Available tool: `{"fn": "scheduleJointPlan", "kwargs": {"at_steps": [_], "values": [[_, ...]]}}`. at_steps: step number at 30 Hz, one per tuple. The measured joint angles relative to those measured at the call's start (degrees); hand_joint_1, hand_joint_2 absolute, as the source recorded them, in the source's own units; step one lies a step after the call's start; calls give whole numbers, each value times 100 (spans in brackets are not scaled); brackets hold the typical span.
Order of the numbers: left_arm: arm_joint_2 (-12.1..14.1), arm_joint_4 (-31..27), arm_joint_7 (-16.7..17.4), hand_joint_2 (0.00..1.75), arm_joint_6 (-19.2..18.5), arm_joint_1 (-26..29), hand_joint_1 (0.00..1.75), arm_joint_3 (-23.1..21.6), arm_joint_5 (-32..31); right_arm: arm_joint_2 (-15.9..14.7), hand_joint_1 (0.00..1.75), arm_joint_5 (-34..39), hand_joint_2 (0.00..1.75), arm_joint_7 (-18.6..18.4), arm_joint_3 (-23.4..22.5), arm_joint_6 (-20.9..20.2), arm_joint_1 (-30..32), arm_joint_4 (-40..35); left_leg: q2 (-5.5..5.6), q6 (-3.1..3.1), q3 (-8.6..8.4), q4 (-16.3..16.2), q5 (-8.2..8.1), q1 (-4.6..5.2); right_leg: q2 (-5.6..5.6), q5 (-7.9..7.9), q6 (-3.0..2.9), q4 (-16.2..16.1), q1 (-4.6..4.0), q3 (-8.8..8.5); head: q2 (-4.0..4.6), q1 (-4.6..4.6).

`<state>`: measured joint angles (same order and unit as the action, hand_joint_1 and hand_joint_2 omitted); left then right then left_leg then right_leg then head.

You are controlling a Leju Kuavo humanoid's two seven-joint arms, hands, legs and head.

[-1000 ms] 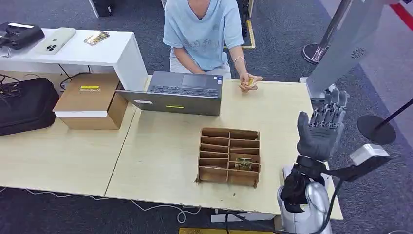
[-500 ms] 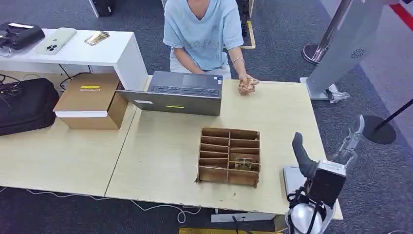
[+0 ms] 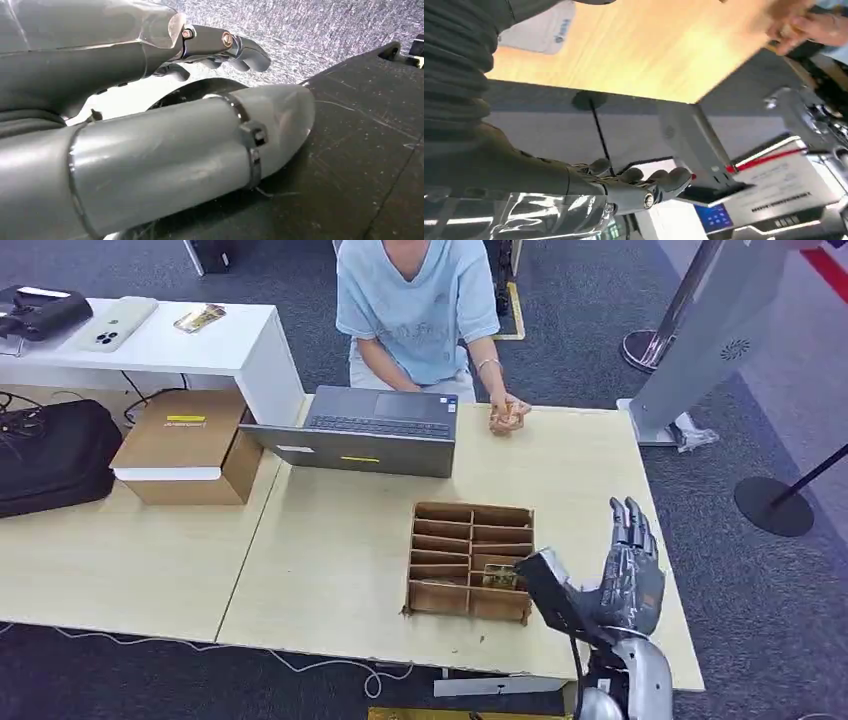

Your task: Pass the card to the sensor for recognition and then transmit it.

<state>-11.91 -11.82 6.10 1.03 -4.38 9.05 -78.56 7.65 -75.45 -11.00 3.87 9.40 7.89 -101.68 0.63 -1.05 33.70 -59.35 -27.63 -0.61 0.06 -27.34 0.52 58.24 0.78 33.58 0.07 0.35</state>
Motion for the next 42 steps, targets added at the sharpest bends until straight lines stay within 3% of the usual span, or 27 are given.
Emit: {"fn": "scheduleJointPlan", "kwargs": {"at_steps": [12,21,24,25,26,30,31,33,36,38,42], "values": [[-7,0,7,0,-41,-2,0,-2,-81,-232,0,-857,175,-739,20,-262,293,-179,-1,3,-1,0,-3,0,0,-2,2,-1,0,0,0,0],[-9,0,7,0,-41,-3,0,-2,-100,-315,0,-620,175,-587,26,-220,305,-170,0,3,-1,0,-3,0,0,-2,2,0,0,-1,0,0],[-9,0,7,0,-46,-4,0,-4,-109,-323,5,-211,175,-266,76,-199,304,-170,0,3,-1,0,-3,0,0,-2,2,0,0,-1,0,0],[-9,0,7,0,-50,-6,0,-7,-116,-326,16,-36,175,-119,118,-203,302,-170,0,3,0,0,-3,0,0,-2,2,0,0,-1,0,0],[-9,0,4,0,-52,-7,0,-9,-118,-330,38,97,175,-8,160,-210,298,-170,0,3,0,0,-3,0,0,-2,2,0,0,-1,0,0],[-9,0,4,0,-70,-14,0,-11,-133,-334,31,210,175,123,310,-212,255,-155,-1,3,-1,0,-3,0,0,-2,2,0,0,-1,0,0],[-9,0,4,0,-70,-15,0,-11,-135,-334,21,210,175,132,343,-214,245,-149,-1,3,-1,0,-3,0,0,-2,2,0,0,-1,0,0],[-9,0,-2,0,-72,-15,0,-11,-137,-337,24,212,175,129,400,-214,219,-140,0,3,0,0,-2,0,0,-2,2,0,0,-1,0,-2],[-9,0,-2,0,-79,-18,0,-11,-142,-345,35,223,175,127,481,-214,159,-107,-1,3,-1,0,-2,0,0,-2,2,0,0,-2,0,0],[-9,0,-2,0,-83,-18,0,-11,-142,-358,59,241,175,123,522,-212,121,-81,0,3,-1,0,-2,0,0,-2,2,0,0,-2,0,-2],[-9,0,-4,0,-85,-18,0,-11,-142,-380,75,219,175,105,608,-192,54,-20,-1,3,-1,0,-2,0,0,-2,2,0,0,-1,0,0]]}}
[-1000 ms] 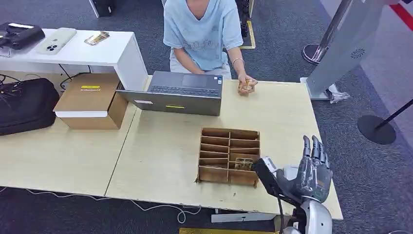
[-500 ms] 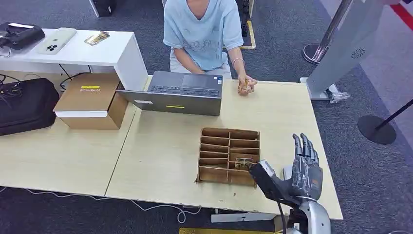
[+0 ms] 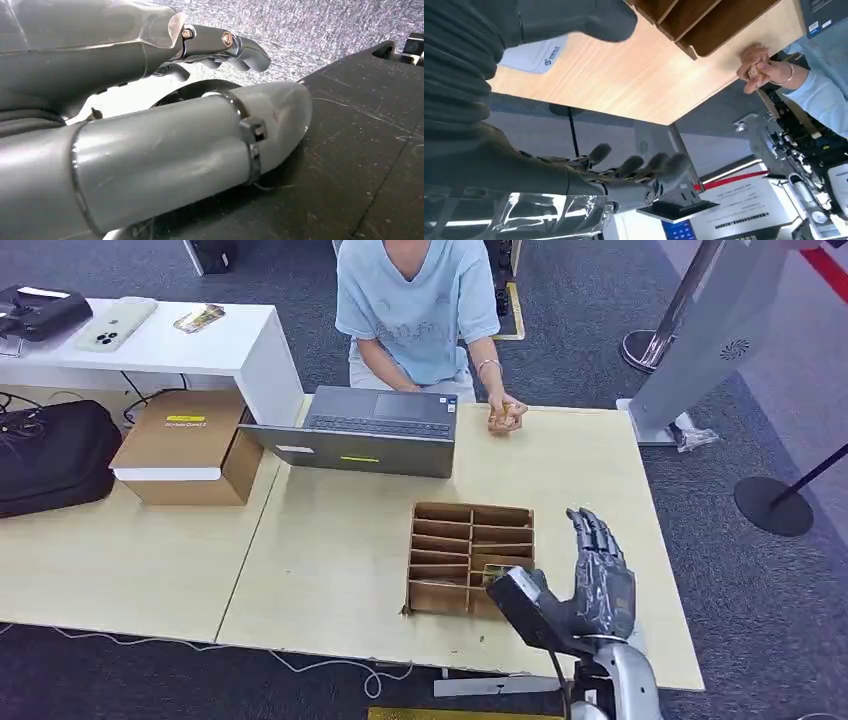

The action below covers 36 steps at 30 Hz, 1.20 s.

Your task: Pass the card to the sensor for recognition and then transmit it.

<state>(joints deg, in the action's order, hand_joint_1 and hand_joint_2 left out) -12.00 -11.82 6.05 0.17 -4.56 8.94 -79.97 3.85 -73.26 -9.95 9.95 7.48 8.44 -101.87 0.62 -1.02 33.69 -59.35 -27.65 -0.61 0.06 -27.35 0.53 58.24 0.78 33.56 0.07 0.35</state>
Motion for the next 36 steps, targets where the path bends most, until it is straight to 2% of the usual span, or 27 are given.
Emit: {"fn": "scheduleJointPlan", "kwargs": {"at_steps": [3,4,7,9,11,12,13,14,16,17,19,20,22,23,26,27,36], "values": [[0,0,-7,0,-11,-1,0,0,-9,-15,86,-46,175,-44,26,28,-43,35,0,0,0,0,0,0,0,0,0,0,0,0,0,0],[0,0,-7,0,-15,-2,0,0,-9,-20,103,-46,175,-72,33,33,-55,46,0,0,0,0,0,0,0,0,0,0,0,0,0,-2],[0,0,-7,0,-39,-9,0,-2,-24,-28,127,-52,175,-120,57,31,-78,68,0,0,0,0,0,0,0,0,0,0,0,0,0,-2],[0,0,-7,0,-68,-19,0,-4,-28,-35,134,-52,175,-135,70,28,-98,103,0,0,0,0,0,0,0,0,0,0,0,0,0,0],[0,0,-7,0,-70,-26,0,-4,-44,-39,134,-52,175,-140,92,22,-116,140,0,0,0,0,0,0,0,0,0,0,0,0,0,-2],[0,0,-7,0,-72,-27,0,-7,-46,-39,129,-46,175,-142,109,13,-126,171,0,0,0,0,0,0,0,0,0,0,0,0,0,-2],[0,0,-7,0,-74,-28,0,-9,-55,-39,105,-44,175,-142,127,4,-138,208,0,0,0,0,0,0,0,0,0,0,0,0,0,0],[0,0,-7,0,-74,-30,0,-11,-59,-39,98,-44,175,-142,140,-7,-148,243,0,0,0,0,0,0,0,0,0,0,0,0,0,0],[0,0,-7,0,-74,-31,0,-11,-59,-42,99,-46,175,-144,175,-11,-158,308,0,0,0,0,0,0,1,0,0,0,0,0,0,0],[0,0,-7,0,-74,-31,0,-11,-59,-42,86,-46,175,-144,190,-13,-163,334,0,0,0,0,0,0,0,0,0,0,0,0,0,0],[0,0,-7,0,-74,-32,0,-11,-59,-42,86,-46,175,-144,223,-11,-175,385,0,0,0,0,0,0,0,0,0,0,0,0,0,0],[0,0,-7,0,-74,-33,0,-11,-59,-42,79,-46,175,-144,240,-13,-182,409,0,0,0,0,0,0,0,0,0,0,0,0,0,0],[0,0,-7,0,-76,-34,0,-11,-59,-39,84,-52,175,-146,275,-52,-211,468,0,0,0,0,0,0,0,0,0,0,0,0,0,0],[0,0,-7,0,-79,-36,0,-11,-59,-39,75,-52,175,-153,293,-74,-229,494,0,0,0,0,0,0,0,0,0,0,0,0,0,0],[0,0,-7,0,-83,-38,0,-15,-61,-39,79,-57,175,-195,334,-149,-290,581,0,0,1,0,0,0,1,0,0,0,0,0,0,-2],[0,0,-7,0,-85,-40,0,-26,-66,-39,87,-61,175,-210,360,-186,-338,636,-2,0,0,0,0,0,-1,0,0,1,0,0,0,-2],[-2,0,-7,0,-76,-54,0,-48,-59,20,91,-153,175,-236,415,-332,-550,817,0,0,0,0,0,0,0,0,0,1,0,-1,0,0]]}}
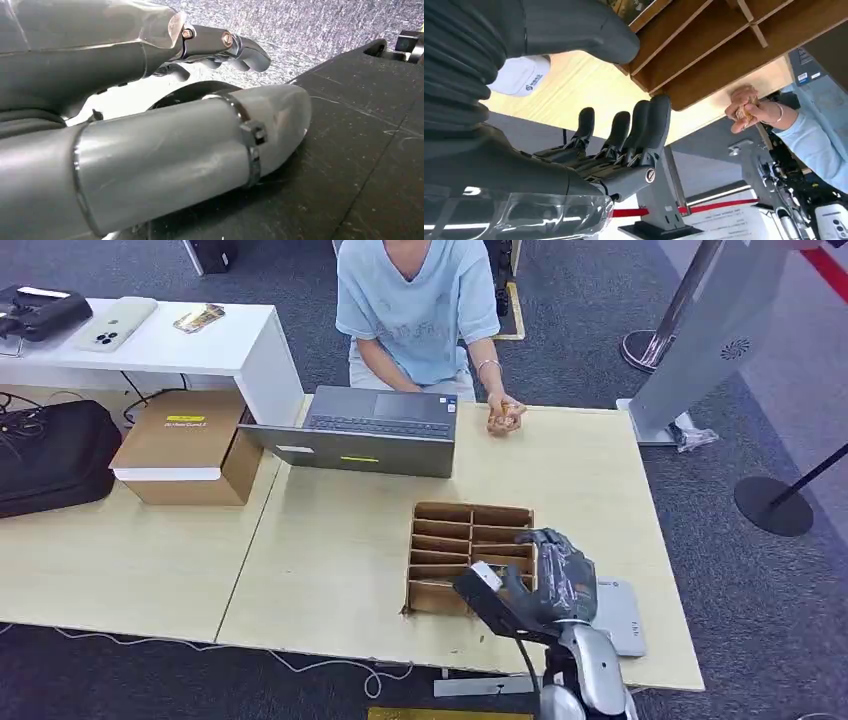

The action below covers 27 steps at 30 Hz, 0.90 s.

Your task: Pass the card to the sensor for recognition and then transmit it.

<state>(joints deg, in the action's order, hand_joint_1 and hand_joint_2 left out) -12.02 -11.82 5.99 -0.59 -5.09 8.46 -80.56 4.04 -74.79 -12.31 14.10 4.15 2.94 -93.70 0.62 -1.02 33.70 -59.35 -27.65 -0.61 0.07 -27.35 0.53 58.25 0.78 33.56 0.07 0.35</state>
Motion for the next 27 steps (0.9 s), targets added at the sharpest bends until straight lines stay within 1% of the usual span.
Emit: {"fn": "scheduleJointPlan", "kwargs": {"at_steps": [1,3,7,9,20,21,22,24,25,27], "values": [[0,0,0,0,2,0,0,0,0,9,89,0,175,11,4,-20,-33,22,0,0,0,0,0,0,0,0,0,0,0,0,0,0],[-4,0,0,0,2,0,0,0,2,11,79,0,175,13,17,-31,-92,70,0,0,0,0,0,0,0,0,0,0,0,0,0,0],[-22,0,0,0,2,0,0,0,20,42,80,0,175,13,48,-33,-190,177,0,0,1,0,0,0,0,0,0,0,0,0,0,-2],[-26,0,0,0,4,0,0,0,42,59,86,-2,175,13,55,-39,-252,227,0,0,0,0,0,0,0,0,0,0,0,0,0,0],[-26,0,0,0,9,1,0,0,85,103,86,-24,175,0,61,-83,-362,398,0,0,1,0,0,0,1,0,0,0,0,1,0,-2],[-26,0,0,0,9,1,0,0,87,103,82,-39,175,-4,57,-90,-363,406,0,0,1,0,0,0,1,0,0,0,0,1,0,0],[-26,0,0,0,9,1,0,0,87,103,84,-74,175,-7,46,-92,-364,419,0,0,1,0,0,0,1,0,0,0,0,1,0,-2],[-26,0,0,0,11,1,0,0,94,103,80,-107,175,-11,15,-98,-363,428,0,0,1,0,0,0,1,0,0,0,0,1,0,-2],[-26,0,0,0,13,2,0,0,96,103,80,-109,175,-11,7,-98,-362,428,0,0,1,0,0,0,1,0,0,0,0,1,0,-2],[-26,0,0,0,30,2,0,0,96,103,86,-109,175,-9,-15,-96,-356,428,0,0,0,0,0,0,0,0,0,-1,0,1,0,0]]}}
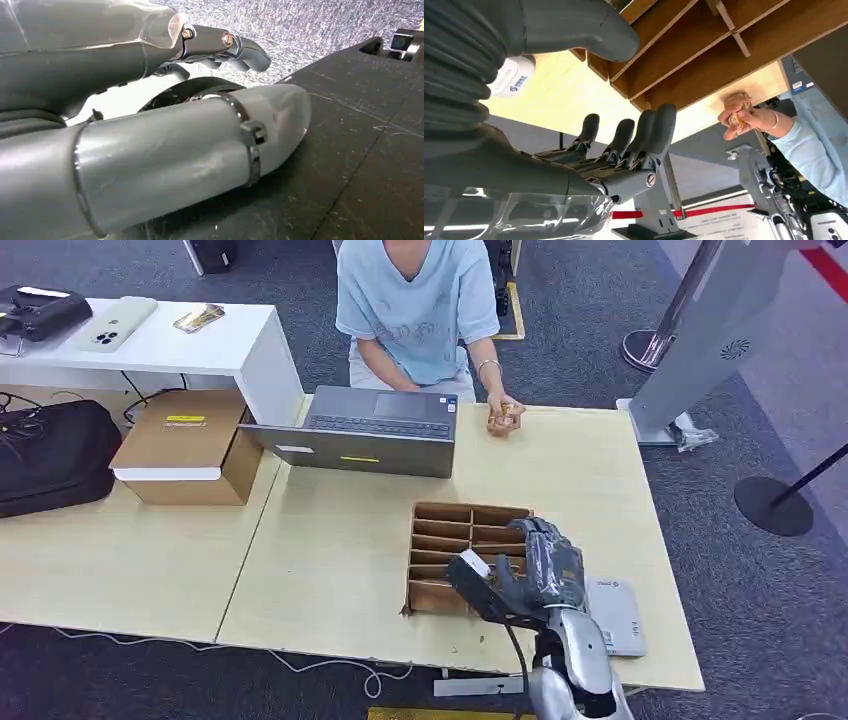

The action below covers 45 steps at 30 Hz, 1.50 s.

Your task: Pass the card to the sensor for recognition and then transmit it.

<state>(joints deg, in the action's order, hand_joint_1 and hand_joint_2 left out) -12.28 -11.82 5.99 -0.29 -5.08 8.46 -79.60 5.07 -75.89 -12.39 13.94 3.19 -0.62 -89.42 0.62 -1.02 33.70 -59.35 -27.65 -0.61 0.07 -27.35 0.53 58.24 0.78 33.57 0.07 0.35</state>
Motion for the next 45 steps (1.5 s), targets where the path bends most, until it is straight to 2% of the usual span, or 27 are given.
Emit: {"fn": "scheduleJointPlan", "kwargs": {"at_steps": [2,8,9,11,12,14,15,16,19,21,29,45], "values": [[0,0,0,0,18,1,0,0,0,0,94,-2,175,15,-15,24,16,9,0,0,0,0,0,0,0,0,0,0,0,1,0,0],[2,0,0,0,66,7,0,2,7,-2,89,9,175,57,-46,144,118,59,0,0,0,0,0,0,-1,0,0,0,0,1,0,-2],[0,0,0,0,72,9,0,0,7,-2,84,7,175,59,-46,159,122,70,0,0,0,0,0,0,-1,0,0,0,0,1,0,0],[2,0,0,0,77,12,0,2,7,-2,84,7,175,59,-46,179,123,103,0,0,0,0,0,0,-1,-1,0,0,0,1,0,0],[0,0,0,0,79,14,0,0,7,-2,91,7,175,61,-46,186,125,120,0,0,0,0,0,0,0,-1,0,0,0,1,0,-2],[0,0,0,0,81,17,0,0,7,-2,87,9,175,61,-46,186,129,144,0,0,0,0,0,0,0,-1,0,0,0,1,0,0],[0,0,0,0,81,17,0,0,7,-2,80,9,175,61,-46,186,130,151,0,0,0,0,0,0,0,-1,0,0,0,1,0,-2],[0,0,0,0,81,17,0,0,7,-2,84,9,175,61,-46,186,131,160,0,0,0,0,0,0,-1,-1,0,0,0,1,0,0],[0,0,0,0,72,18,0,2,2,-2,77,7,175,59,-46,186,134,186,0,0,0,0,0,0,-1,-1,0,0,0,1,0,0],[0,0,0,0,68,17,0,2,-11,-2,80,2,175,52,-46,186,135,195,0,0,0,0,0,0,-1,-1,0,0,0,1,0,0],[0,0,0,0,63,18,0,2,-20,-2,73,0,175,39,-46,186,135,225,0,0,0,0,0,0,-1,-1,0,0,0,1,0,0],[0,0,-17,0,81,24,0,2,4,-22,75,0,175,-29,-46,203,134,413,0,0,0,0,0,0,-1,-1,0,0,0,1,0,0]]}}
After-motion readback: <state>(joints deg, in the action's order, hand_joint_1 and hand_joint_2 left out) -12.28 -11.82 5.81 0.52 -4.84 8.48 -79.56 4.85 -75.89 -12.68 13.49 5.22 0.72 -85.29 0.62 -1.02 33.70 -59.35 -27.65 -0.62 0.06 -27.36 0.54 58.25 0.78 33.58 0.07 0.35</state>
